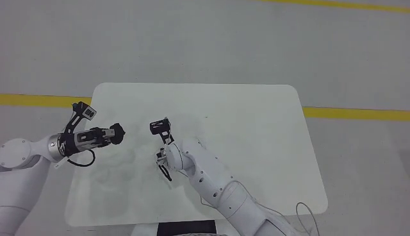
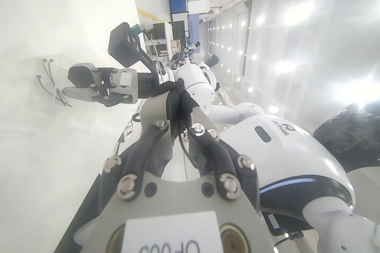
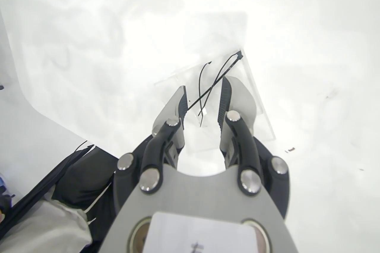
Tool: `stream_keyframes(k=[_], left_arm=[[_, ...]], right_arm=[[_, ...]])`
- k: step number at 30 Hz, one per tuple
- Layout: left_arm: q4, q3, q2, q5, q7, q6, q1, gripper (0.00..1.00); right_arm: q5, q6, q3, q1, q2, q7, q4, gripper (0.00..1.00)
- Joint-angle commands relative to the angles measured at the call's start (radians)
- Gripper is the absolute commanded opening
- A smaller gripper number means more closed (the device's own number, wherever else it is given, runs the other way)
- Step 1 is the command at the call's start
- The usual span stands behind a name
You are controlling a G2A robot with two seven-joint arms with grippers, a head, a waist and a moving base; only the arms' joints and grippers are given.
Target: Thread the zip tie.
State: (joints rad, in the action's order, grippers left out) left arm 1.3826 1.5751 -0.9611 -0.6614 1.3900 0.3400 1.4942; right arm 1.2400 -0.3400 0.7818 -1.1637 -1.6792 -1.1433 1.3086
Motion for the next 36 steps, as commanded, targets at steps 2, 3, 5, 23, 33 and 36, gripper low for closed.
stream_keyframes(k=[2,3,5,23,33,36], left_arm=[[0.0,0.0,0.0,0.0,0.0,0.0,0.0,0.0],[0.0,0.0,0.0,0.0,0.0,0.0,0.0,0.0],[0.0,0.0,0.0,0.0,0.0,0.0,0.0,0.0],[0.0,0.0,0.0,0.0,0.0,0.0,0.0,0.0],[0.0,0.0,0.0,0.0,0.0,0.0,0.0,0.0],[0.0,0.0,0.0,0.0,0.0,0.0,0.0,0.0]], right_arm=[[0.012,0.0,0.002,0.004,-0.014,-0.001,-0.022,0.23],[0.017,0.0,0.002,0.007,-0.019,-0.002,-0.032,0.22],[0.019,0.0,0.001,0.012,-0.027,-0.002,-0.049,0.22],[0.046,0.0,0.013,0.059,-0.075,-0.012,-0.169,0.2],[0.105,0.0,0.027,0.056,-0.101,-0.037,-0.195,0.2],[0.118,0.0,0.031,0.059,-0.108,-0.041,-0.209,0.18]])
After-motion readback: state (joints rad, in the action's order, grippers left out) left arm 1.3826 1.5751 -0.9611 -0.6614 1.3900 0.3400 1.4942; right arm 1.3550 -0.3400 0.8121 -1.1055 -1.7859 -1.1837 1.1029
